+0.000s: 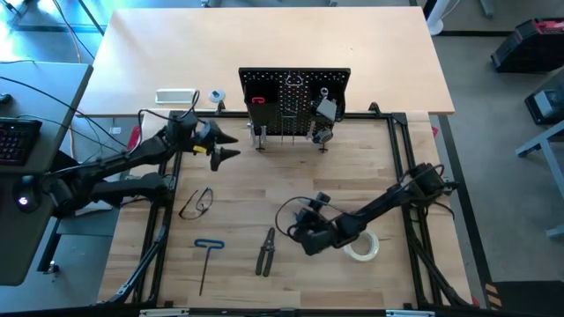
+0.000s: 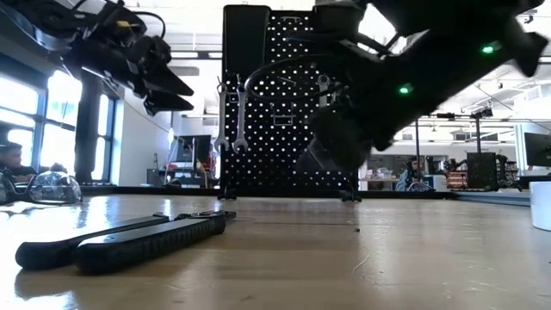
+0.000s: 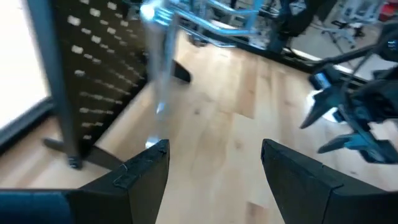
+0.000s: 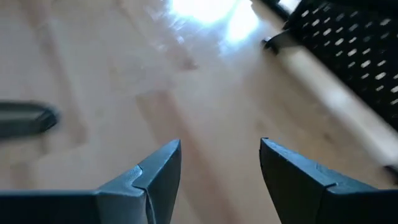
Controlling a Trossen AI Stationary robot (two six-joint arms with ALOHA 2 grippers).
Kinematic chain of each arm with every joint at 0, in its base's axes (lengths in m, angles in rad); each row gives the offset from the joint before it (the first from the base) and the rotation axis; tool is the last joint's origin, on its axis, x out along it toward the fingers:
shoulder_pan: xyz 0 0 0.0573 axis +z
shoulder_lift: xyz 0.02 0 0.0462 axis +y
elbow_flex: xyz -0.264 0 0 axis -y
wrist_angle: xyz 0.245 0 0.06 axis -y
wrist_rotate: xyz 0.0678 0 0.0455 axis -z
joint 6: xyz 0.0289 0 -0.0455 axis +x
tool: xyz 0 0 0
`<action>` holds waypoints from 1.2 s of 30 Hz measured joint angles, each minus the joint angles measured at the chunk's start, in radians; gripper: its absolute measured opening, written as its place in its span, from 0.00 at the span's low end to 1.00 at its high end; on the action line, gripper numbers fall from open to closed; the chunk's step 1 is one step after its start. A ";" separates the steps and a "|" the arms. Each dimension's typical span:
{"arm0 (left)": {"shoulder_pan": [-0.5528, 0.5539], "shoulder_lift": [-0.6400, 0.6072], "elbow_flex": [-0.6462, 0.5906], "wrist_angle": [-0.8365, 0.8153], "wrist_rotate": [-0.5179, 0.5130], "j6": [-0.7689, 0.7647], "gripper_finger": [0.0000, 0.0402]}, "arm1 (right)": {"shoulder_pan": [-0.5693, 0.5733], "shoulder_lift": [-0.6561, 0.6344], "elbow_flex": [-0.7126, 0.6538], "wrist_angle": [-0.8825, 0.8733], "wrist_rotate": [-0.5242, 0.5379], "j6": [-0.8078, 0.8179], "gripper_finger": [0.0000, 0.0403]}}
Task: Hang tools onto peg board
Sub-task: Hang the white tape on the pegboard
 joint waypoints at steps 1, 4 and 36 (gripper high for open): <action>-0.017 -0.007 -0.006 -0.002 0.000 -0.009 0.61 | 0.008 0.000 0.000 -0.012 -0.012 0.018 0.52; -0.073 -0.020 -0.023 -0.004 0.000 -0.027 0.61 | 0.032 0.000 0.000 -0.047 -0.050 0.063 0.52; -0.535 -0.015 -0.318 0.364 -0.241 -0.217 0.61 | 0.224 -0.383 0.000 -0.704 -0.337 0.513 0.52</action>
